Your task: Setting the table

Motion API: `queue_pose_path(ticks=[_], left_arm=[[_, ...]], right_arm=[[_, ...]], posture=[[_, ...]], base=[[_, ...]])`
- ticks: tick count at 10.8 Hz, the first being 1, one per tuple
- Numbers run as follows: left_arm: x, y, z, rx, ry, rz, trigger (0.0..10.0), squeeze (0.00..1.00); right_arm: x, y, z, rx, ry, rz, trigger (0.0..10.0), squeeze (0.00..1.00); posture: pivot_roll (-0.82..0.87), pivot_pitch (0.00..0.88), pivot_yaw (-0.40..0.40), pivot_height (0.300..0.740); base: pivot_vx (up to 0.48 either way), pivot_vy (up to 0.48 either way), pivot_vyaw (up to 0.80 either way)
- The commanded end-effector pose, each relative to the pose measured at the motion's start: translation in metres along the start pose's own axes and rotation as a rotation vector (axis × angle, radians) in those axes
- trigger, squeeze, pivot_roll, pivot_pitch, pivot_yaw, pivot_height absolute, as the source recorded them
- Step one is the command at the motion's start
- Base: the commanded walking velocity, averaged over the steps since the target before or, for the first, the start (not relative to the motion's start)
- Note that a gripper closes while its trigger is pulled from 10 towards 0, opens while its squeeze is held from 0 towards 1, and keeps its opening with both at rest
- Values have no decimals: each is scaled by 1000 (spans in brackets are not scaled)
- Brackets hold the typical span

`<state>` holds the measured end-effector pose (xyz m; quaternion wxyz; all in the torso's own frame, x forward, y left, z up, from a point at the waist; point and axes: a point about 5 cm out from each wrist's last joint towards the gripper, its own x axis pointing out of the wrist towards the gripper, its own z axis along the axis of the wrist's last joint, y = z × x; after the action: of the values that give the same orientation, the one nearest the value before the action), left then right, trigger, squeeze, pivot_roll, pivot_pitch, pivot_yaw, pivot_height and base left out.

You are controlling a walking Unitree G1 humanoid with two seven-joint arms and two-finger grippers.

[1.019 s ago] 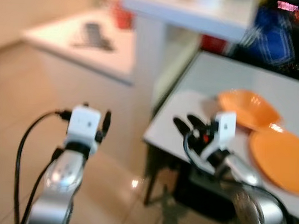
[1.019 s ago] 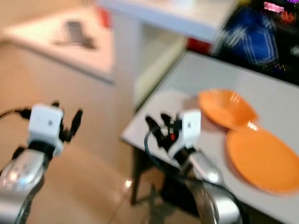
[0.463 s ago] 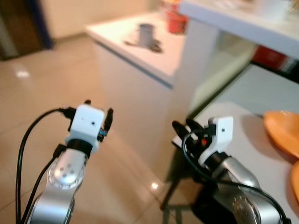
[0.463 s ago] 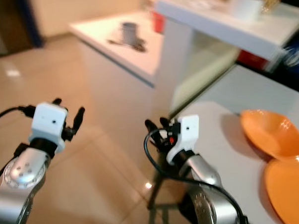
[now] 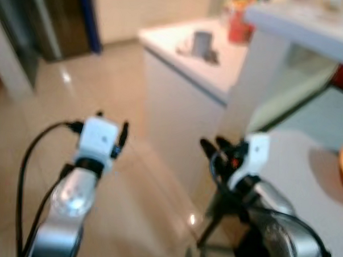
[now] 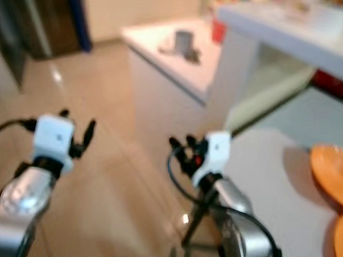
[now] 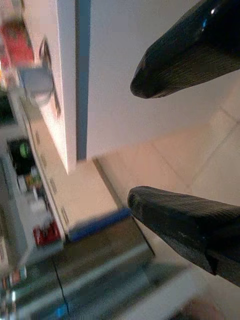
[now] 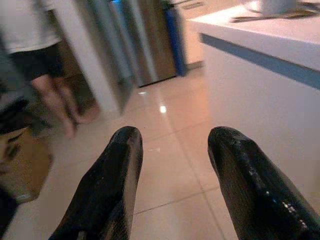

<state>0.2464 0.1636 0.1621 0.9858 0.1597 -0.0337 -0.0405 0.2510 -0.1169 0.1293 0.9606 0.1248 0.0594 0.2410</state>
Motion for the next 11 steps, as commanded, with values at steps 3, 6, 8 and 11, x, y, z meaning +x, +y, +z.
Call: queue_pose_path(ticks=[3, 6, 8, 11], left_arm=[[2, -6, 1, -20, -20, -25, 10000, 0], [-2, -1, 3, -8, -29, -27, 10000, 0], [1, -1, 5, -10, -37, -27, 10000, 0], [-4, -6, 2, -9, -31, -36, 10000, 0]], right_arm=[[-1, -5, 4, -36, -3, 6, 10000, 0], [3, 0, 1, -30, 3, 36, 10000, 0], [5, 2, 5, -29, -11, 55, 10000, 0], [3, 1, 3, -36, -5, 70, 10000, 0]], posture=[[73, 0, -28, 740], [89, 0, -37, 740], [85, 0, -36, 740], [95, 0, -41, 740]], base=[[337, 0, 800], [376, 0, 800], [386, 0, 800], [385, 0, 800]])
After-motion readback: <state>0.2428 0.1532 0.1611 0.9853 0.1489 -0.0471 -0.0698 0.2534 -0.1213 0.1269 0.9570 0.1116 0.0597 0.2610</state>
